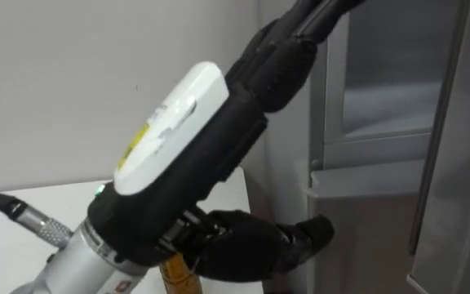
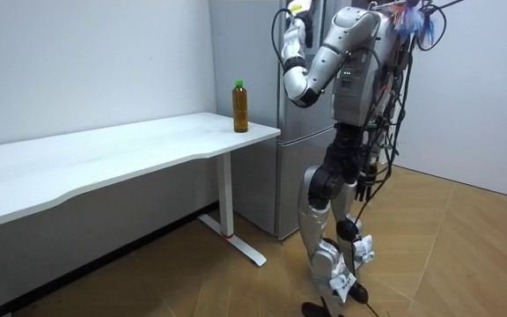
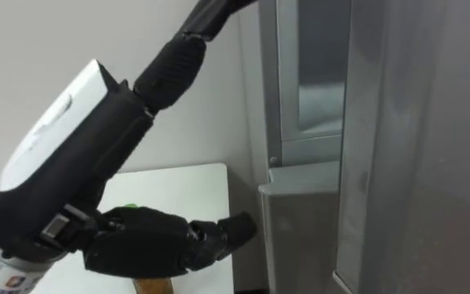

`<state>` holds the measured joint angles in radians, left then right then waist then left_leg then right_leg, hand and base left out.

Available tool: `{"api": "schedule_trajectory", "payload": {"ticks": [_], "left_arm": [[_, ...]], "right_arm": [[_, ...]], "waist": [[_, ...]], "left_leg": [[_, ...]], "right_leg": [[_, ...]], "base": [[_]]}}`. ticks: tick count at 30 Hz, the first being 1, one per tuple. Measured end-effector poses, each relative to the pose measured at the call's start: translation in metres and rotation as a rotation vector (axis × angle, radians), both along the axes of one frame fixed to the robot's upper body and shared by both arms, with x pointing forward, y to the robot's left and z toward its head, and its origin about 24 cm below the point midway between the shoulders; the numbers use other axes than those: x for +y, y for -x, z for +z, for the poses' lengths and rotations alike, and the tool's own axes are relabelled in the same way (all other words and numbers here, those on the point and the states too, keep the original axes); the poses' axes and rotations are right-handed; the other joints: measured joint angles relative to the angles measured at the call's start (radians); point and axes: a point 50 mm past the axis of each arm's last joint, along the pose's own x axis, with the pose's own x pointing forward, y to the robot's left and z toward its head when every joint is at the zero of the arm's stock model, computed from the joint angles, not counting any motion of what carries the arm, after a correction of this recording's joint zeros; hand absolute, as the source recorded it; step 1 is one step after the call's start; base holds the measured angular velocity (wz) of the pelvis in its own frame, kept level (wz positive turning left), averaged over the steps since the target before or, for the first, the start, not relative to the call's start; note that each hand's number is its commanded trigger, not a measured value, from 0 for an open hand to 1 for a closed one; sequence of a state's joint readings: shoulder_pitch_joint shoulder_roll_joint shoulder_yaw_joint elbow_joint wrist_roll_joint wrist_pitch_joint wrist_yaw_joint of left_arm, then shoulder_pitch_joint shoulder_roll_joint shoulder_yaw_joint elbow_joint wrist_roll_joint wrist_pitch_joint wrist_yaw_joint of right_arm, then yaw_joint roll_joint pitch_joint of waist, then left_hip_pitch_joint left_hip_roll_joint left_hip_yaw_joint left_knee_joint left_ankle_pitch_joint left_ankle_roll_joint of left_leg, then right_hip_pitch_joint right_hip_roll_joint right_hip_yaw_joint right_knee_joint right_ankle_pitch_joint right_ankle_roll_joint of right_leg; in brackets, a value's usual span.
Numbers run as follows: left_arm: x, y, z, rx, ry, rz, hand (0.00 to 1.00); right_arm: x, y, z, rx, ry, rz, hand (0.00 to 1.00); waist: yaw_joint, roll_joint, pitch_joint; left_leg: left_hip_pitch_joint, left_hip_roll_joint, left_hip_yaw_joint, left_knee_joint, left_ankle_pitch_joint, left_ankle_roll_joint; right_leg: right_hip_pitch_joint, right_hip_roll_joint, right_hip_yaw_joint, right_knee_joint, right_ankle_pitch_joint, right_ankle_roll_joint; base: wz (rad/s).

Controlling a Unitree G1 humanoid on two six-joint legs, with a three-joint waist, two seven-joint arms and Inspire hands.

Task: Put the bottle in the upper fridge

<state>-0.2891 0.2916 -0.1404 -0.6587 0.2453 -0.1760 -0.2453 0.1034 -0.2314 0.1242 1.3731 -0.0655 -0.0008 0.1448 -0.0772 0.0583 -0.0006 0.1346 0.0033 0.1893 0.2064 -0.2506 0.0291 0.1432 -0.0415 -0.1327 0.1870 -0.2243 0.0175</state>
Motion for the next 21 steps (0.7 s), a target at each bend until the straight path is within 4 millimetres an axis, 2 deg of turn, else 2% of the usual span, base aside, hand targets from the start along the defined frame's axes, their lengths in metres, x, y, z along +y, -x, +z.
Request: {"api": "schedule_trajectory", "payload": {"ticks": [3, 8, 14, 17, 21], "left_arm": [[-0.0012, 0.0032, 0.0040, -0.025, -0.002, -0.017, 0.00], [-0.0025, 0.0072, 0.0092, -0.054, -0.012, -0.064, 0.00], [-0.0024, 0.0085, 0.0100, -0.021, 0.019, -0.135, 0.00], [-0.0030, 0.0093, 0.0104, -0.001, 0.031, -0.182, 0.00], [-0.0078, 0.0106, 0.0094, 0.021, 0.031, -0.238, 0.00]], "right_arm": [[-0.0007, -0.0012, 0.0003, -0.006, -0.003, 0.002, 0.00], [-0.0010, -0.0011, 0.0006, -0.014, -0.008, -0.004, 0.00], [-0.0032, -0.0003, 0.0014, -0.033, -0.008, -0.042, 0.00], [-0.0047, 0.0008, 0.0018, -0.037, -0.011, -0.067, 0.00], [-0.0053, 0.0018, 0.0020, -0.049, -0.013, -0.118, 0.00]], "waist": [[0.000, -0.006, -0.0016], [-0.001, -0.008, 0.0002], [-0.029, 0.000, 0.0047], [-0.031, 0.008, 0.0051], [-0.053, 0.012, 0.0115]], "left_leg": [[0.001, 0.000, 0.002, 0.000, 0.000, 0.000], [0.006, 0.001, 0.006, -0.003, 0.000, 0.000], [0.015, 0.004, 0.031, -0.012, 0.000, 0.000], [0.019, 0.011, 0.061, -0.021, 0.000, 0.000], [0.033, 0.018, 0.100, -0.027, -0.001, -0.001]], "right_leg": [[0.000, 0.000, 0.003, 0.000, 0.000, 0.000], [0.000, 0.001, 0.014, 0.002, 0.000, 0.000], [-0.005, 0.007, 0.046, 0.001, 0.001, -0.001], [-0.017, 0.015, 0.070, -0.001, 0.009, -0.003], [-0.022, 0.023, 0.103, 0.000, 0.016, -0.004]], "base": [[-0.01], [-0.03], [-0.14], [-0.31], [-0.25]]}}
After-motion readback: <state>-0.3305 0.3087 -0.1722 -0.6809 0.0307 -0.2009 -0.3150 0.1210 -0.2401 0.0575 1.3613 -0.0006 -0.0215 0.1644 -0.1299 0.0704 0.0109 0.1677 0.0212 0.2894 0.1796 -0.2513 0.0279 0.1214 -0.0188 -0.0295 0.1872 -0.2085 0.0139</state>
